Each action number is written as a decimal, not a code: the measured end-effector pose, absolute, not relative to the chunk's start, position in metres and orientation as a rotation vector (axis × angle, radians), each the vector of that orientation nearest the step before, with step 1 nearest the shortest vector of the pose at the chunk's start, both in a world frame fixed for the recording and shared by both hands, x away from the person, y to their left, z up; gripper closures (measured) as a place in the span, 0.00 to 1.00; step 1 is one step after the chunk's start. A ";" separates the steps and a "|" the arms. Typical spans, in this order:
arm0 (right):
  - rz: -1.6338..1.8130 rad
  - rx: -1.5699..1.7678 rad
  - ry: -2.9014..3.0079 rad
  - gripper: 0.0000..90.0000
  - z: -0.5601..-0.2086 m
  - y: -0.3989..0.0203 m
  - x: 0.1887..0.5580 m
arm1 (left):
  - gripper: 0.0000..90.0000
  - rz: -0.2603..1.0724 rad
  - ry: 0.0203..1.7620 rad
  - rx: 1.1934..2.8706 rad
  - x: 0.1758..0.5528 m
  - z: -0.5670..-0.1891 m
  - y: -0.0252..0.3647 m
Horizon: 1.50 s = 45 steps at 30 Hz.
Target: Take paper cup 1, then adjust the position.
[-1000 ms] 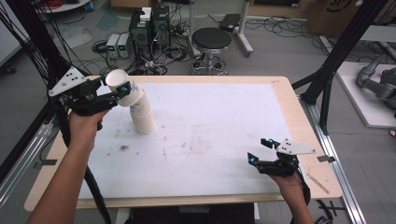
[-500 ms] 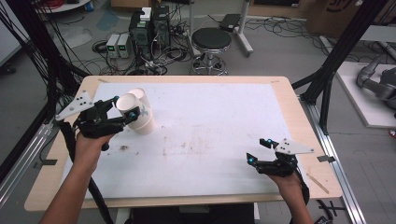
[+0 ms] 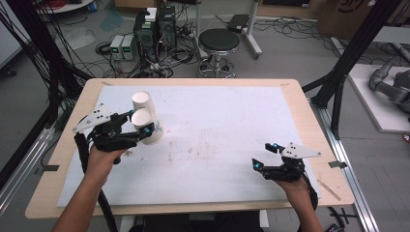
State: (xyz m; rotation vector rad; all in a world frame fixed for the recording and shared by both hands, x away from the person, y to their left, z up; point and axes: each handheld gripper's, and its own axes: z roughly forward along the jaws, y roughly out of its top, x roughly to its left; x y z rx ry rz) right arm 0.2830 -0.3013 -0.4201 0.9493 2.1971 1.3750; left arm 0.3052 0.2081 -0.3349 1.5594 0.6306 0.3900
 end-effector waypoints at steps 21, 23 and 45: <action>1.460 0.873 2.275 0.23 -0.412 -0.286 0.282 | 0.38 0.339 0.590 1.606 0.305 -0.346 0.183; 1.471 0.851 2.285 0.23 -0.411 -0.282 0.282 | 0.38 0.316 0.586 1.608 0.306 -0.348 0.180; 1.586 0.615 2.458 0.23 -0.402 -0.236 0.290 | 0.38 0.157 0.376 1.706 0.300 -0.365 0.132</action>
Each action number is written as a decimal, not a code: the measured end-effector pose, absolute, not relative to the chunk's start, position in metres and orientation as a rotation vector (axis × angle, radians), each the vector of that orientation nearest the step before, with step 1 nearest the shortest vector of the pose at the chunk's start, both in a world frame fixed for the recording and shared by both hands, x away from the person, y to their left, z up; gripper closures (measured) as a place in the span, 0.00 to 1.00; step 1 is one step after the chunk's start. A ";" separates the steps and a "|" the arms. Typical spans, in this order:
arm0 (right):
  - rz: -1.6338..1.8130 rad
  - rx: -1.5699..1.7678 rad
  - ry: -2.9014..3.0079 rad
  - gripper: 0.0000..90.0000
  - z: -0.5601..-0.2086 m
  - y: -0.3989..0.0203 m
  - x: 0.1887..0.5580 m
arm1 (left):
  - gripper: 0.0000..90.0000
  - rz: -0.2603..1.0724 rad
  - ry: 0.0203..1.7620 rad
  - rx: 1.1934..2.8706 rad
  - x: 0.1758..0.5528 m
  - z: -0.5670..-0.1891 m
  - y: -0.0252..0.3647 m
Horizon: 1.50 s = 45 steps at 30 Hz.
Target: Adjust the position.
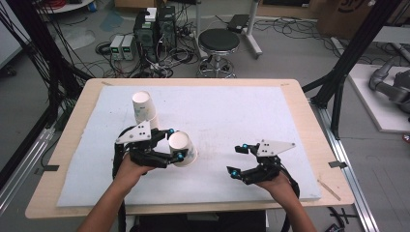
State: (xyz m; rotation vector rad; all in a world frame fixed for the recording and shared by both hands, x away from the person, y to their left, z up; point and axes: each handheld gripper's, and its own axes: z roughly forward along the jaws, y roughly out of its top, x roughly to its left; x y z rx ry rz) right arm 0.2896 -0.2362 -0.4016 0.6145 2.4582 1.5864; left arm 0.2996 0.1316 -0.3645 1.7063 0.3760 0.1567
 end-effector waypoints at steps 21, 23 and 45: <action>1.672 0.420 2.572 0.23 -0.392 -0.194 0.295 | 0.38 0.063 0.305 1.739 0.297 -0.371 0.103; 1.673 0.413 2.578 0.23 -0.393 -0.191 0.296 | 0.38 0.059 0.301 1.741 0.297 -0.372 0.101; 1.724 0.357 2.641 0.23 -0.397 -0.169 0.297 | 0.38 0.002 0.256 1.732 0.295 -0.378 0.088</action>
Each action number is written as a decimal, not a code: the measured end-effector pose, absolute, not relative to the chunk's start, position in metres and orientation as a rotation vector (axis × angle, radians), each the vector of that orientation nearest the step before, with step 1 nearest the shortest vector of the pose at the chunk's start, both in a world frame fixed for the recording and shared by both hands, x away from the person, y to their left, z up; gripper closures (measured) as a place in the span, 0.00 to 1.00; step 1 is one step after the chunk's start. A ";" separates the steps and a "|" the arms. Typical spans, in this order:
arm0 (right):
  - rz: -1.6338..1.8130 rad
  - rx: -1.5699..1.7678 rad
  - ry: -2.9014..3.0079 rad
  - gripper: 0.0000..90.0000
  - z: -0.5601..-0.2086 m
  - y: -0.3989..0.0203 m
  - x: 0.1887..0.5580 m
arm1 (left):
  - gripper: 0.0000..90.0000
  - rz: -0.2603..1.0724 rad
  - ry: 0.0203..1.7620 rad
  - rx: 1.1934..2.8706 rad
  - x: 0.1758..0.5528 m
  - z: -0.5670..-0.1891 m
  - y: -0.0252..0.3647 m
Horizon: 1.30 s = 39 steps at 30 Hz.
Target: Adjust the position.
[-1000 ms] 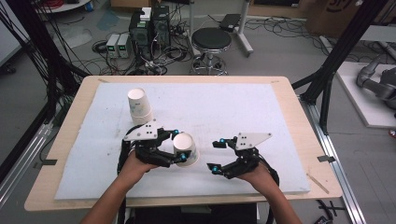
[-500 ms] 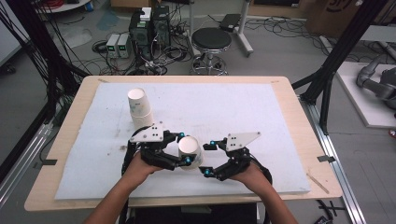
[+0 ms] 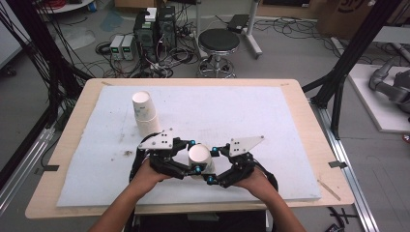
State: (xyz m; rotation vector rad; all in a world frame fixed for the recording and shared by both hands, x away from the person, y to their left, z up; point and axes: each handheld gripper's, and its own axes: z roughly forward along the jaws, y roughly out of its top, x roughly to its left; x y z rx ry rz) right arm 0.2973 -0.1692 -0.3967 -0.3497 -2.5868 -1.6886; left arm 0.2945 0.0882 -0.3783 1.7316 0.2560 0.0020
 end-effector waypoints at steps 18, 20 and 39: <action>-1.669 -0.347 -2.564 0.33 -0.401 -0.166 0.301 | 0.38 -0.001 0.255 1.717 0.295 -0.385 0.083; -1.661 -0.340 -2.569 0.35 -0.401 -0.166 0.301 | 0.39 0.006 0.251 1.718 0.295 -0.386 0.083; -1.518 -0.304 -2.743 0.38 -0.398 -0.173 0.300 | 0.18 0.009 0.286 1.853 0.296 -0.375 0.092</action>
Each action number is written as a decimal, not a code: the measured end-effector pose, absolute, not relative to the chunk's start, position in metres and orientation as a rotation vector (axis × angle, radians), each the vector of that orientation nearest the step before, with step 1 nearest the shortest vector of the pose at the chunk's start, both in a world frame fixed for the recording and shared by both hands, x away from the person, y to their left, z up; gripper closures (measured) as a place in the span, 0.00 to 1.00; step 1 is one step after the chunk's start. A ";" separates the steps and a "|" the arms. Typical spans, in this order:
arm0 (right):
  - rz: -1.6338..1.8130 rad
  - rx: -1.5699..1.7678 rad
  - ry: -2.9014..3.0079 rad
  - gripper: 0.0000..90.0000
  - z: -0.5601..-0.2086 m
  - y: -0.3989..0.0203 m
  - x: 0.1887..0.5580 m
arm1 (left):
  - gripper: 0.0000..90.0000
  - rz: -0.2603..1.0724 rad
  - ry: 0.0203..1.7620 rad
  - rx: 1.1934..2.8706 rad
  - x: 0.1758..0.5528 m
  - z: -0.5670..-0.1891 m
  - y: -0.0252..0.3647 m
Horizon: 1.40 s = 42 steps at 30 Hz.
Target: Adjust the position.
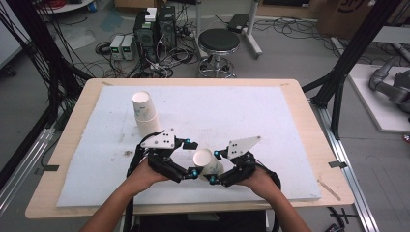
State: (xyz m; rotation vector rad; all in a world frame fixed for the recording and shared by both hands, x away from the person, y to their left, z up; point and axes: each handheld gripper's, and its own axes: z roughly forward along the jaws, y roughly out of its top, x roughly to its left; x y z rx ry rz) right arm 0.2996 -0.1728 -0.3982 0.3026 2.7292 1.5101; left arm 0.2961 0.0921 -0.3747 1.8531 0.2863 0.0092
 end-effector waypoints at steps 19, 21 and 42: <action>1.111 0.179 2.826 0.38 -0.377 -0.160 0.303 | 0.18 0.028 0.274 1.976 0.298 -0.370 0.086; 1.087 0.166 2.838 0.38 -0.375 -0.158 0.303 | 0.18 0.028 0.269 1.986 0.299 -0.369 0.085; 0.914 0.077 2.930 0.37 -0.375 -0.143 0.301 | 0.29 -0.050 0.199 2.122 0.303 -0.371 0.071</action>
